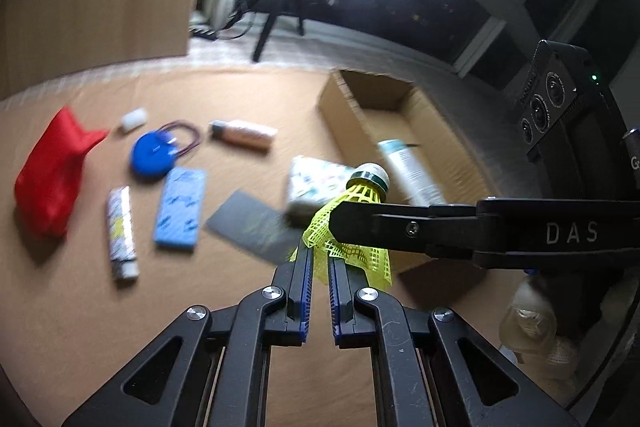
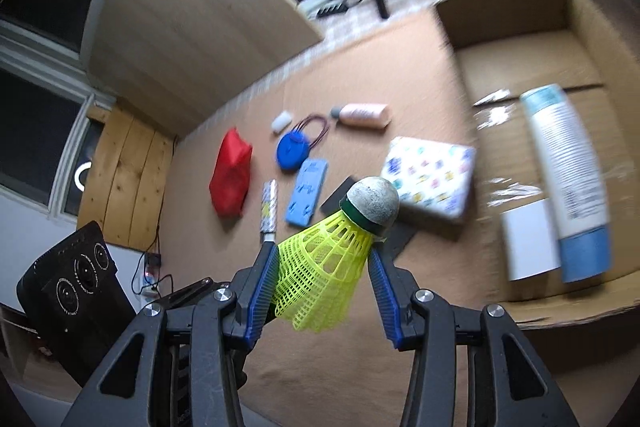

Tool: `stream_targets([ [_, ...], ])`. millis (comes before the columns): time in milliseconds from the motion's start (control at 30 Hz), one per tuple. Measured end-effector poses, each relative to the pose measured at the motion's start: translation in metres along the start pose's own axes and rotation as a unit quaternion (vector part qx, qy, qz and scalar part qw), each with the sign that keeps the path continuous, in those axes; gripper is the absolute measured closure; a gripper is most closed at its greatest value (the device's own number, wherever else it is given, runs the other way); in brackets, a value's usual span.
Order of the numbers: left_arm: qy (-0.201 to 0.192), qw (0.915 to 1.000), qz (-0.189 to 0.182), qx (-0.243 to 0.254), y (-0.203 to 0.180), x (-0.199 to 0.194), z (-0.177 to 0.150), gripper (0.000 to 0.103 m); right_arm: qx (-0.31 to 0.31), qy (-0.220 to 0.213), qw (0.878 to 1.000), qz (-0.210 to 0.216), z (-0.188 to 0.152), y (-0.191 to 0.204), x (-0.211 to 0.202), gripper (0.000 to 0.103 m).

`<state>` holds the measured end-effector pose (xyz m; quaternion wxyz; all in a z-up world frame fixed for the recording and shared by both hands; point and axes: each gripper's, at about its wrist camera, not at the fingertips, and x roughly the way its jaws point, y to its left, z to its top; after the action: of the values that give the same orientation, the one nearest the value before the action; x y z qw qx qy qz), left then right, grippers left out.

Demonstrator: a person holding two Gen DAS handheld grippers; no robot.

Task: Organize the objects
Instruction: 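Lift the shuttlecock with the right gripper and carry it over the box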

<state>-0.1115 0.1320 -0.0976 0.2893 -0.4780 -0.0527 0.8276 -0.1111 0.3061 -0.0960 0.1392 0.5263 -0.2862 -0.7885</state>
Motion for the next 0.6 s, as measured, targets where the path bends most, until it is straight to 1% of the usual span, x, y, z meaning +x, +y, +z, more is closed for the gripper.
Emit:
stream_targets([
  [300, 0.004, 0.9988, -0.035, 0.034, -0.069, 0.035, 0.017, 0.097, 0.028, -0.038, 0.999, -0.022, 0.007, -0.051, -0.045, 0.059],
  [600, 0.013, 0.9968, -0.052, 0.059, -0.127, 0.068, 0.028, 0.097, 0.055, -0.071, 0.995, -0.048, 0.011, -0.094, -0.078, 0.059],
])
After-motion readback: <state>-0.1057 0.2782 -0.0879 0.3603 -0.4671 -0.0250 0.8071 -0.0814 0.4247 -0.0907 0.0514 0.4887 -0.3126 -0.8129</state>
